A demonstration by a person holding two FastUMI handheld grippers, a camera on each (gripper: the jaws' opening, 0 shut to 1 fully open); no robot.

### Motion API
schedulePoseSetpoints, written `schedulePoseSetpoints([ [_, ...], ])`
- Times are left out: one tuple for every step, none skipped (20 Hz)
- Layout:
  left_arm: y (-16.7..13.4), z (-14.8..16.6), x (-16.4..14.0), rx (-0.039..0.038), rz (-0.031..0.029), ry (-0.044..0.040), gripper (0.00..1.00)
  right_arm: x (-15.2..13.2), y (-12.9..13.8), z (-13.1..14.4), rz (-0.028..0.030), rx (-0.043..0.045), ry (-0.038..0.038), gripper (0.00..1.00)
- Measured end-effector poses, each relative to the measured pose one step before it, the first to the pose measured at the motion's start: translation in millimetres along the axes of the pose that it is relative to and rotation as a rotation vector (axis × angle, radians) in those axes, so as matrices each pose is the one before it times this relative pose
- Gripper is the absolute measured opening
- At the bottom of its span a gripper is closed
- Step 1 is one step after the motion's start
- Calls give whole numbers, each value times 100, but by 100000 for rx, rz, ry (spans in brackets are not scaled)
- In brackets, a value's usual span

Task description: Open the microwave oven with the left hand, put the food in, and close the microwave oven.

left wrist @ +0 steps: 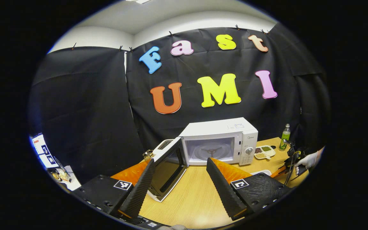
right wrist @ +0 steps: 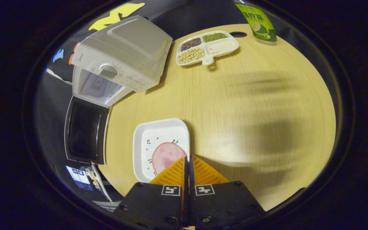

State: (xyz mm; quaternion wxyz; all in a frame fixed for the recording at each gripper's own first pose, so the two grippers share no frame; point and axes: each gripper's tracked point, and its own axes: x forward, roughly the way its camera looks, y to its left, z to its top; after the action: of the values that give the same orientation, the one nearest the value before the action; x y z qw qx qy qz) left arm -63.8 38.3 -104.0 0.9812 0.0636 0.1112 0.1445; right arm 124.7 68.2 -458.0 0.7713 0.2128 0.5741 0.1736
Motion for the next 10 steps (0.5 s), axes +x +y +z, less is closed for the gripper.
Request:
schedulePoseSetpoints([
  [179, -12, 156, -614, -314, -162, 96, -74, 342, -9, 888, 379, -658, 4],
  [150, 193, 65, -591, -751, -695, 96, -215, 521, -64, 927, 50, -886, 4],
  [233, 119, 106, -368, -852, -403, 96, -274, 669, 186, 516, 855, -1783, 4],
  [340, -205, 249, 78, -1256, 236, 96, -563, 905, -93, 544, -94, -1135, 4],
  [308, -277, 164, 209, -1413, 162, 96, -162, 853, 73, 635, -67, -1746, 4],
  [364, -135, 159, 21, -1495, 41, 96, -249, 1096, 17, 923, 659, -1701, 4],
  [466, -152, 247, -57, -1274, -1, 96, -240, 1205, 74, 930, 1458, -2016, 4],
  [590, -198, 163, 72, -1150, 457, 100, -113, 1467, 45, 1236, 1559, -2742, 4],
  [653, -137, 128, 80, -744, -44, 96, 35, 1478, 124, 1498, 487, -2709, 0],
  [694, 0, 120, 227, -997, -285, 96, 28, 1686, 184, 2027, -396, -3299, 4],
])
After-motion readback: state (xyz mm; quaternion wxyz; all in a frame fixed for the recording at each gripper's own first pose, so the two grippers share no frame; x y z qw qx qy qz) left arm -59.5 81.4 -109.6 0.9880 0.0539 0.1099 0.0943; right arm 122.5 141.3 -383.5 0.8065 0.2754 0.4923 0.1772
